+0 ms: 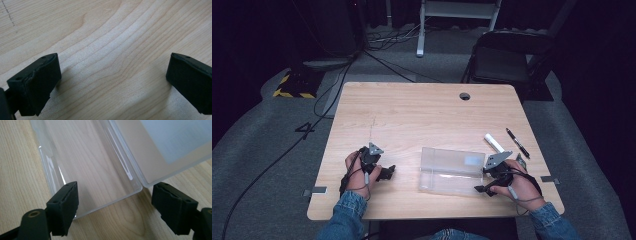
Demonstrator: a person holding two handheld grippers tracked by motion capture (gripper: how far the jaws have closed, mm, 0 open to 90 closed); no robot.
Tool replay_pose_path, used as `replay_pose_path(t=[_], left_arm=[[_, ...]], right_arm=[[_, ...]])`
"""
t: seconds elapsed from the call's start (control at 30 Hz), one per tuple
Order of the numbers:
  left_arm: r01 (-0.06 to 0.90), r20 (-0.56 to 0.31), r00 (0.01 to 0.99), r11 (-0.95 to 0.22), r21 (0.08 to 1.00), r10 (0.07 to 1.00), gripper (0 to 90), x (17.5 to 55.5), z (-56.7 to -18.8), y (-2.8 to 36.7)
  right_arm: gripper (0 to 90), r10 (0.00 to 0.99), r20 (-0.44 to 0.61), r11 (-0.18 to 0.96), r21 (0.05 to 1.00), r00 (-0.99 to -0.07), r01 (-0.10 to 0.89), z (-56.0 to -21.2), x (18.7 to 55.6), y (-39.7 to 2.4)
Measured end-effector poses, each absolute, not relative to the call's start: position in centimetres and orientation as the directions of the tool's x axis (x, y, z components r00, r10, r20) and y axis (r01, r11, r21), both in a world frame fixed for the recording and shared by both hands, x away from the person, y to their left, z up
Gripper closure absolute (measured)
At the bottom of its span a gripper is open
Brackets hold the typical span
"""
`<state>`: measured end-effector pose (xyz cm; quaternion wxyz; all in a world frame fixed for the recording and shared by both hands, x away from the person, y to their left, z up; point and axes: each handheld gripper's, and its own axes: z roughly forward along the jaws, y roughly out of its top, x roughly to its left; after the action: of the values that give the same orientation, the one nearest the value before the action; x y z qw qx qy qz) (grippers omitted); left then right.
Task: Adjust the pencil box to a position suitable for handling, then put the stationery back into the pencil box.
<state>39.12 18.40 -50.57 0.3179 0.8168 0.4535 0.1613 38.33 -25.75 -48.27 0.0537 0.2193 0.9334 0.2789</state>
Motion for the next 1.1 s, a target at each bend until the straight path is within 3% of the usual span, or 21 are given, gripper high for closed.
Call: replay_pose_path(t=[0.7,1.1], left_arm=[[0.635,-0.021,0.538,-0.389,0.667,0.842,0.1,39.3,-50.6,18.3],[0.635,-0.019,0.541,-0.393,0.665,0.841,0.2,39.3,-50.5,18.3]], right_arm=[[22.7,0.549,0.005,0.614,0.676,-0.836,0.407,-44.7,38.8,-29.4],[22.8,0.688,-0.002,0.459,0.775,-0.726,0.433,-42.7,40.6,-31.8]])
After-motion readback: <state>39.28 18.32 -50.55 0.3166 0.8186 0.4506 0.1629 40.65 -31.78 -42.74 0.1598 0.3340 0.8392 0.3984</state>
